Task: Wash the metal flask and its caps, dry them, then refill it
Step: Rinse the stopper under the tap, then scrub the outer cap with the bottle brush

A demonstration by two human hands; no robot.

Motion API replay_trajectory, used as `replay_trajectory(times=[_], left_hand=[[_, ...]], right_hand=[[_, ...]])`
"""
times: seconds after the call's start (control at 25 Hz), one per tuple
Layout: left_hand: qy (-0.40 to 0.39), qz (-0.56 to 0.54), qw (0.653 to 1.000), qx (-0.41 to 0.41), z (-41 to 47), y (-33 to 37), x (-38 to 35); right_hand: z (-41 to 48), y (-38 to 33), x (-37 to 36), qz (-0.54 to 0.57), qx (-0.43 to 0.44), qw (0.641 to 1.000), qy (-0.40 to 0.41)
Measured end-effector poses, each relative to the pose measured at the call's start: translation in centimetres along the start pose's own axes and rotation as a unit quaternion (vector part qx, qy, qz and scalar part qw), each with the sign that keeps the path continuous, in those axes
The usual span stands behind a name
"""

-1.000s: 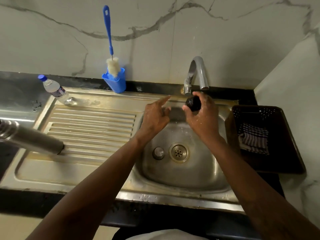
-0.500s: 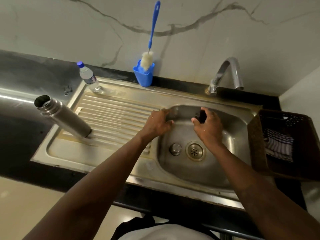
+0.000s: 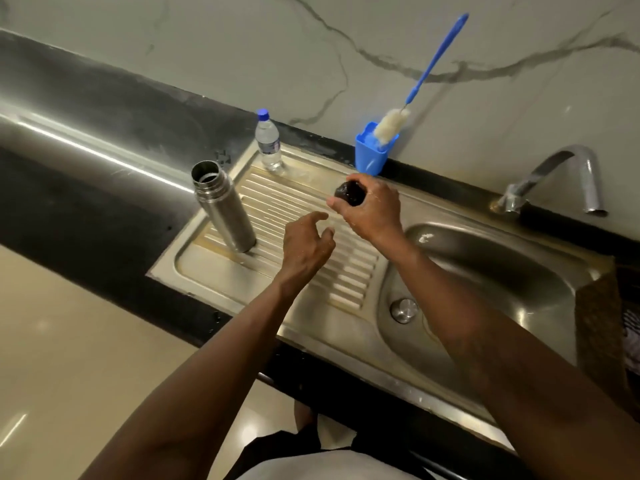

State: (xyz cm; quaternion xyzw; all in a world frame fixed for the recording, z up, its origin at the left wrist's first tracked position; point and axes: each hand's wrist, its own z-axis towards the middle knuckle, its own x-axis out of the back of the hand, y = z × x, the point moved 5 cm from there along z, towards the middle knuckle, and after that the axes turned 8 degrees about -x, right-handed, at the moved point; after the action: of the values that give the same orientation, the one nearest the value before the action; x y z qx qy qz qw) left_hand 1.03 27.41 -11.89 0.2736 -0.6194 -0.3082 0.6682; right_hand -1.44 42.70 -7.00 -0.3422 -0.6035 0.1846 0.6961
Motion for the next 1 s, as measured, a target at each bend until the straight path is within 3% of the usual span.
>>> replay_trajectory(times=[0.24,0.68,1.0], left_hand=[[0.076,-0.031,0.994,0.067,-1.7,-5.6,4.6],[0.079,-0.024,0.992,0.091,-2.5,-8.7,5.5],[0.073,-0.044,0.991,0.100,-1.6,-9.3,4.7]], right_hand=[[1.2,-4.3,-10.1,-0.013,0.045,0.988,-0.145],[2.1,-5.7,-16.6,-0.023,0.078,0.975,-0.207],[3.3,-5.6,-18.3,0.022,0.066,0.979,-0.190]])
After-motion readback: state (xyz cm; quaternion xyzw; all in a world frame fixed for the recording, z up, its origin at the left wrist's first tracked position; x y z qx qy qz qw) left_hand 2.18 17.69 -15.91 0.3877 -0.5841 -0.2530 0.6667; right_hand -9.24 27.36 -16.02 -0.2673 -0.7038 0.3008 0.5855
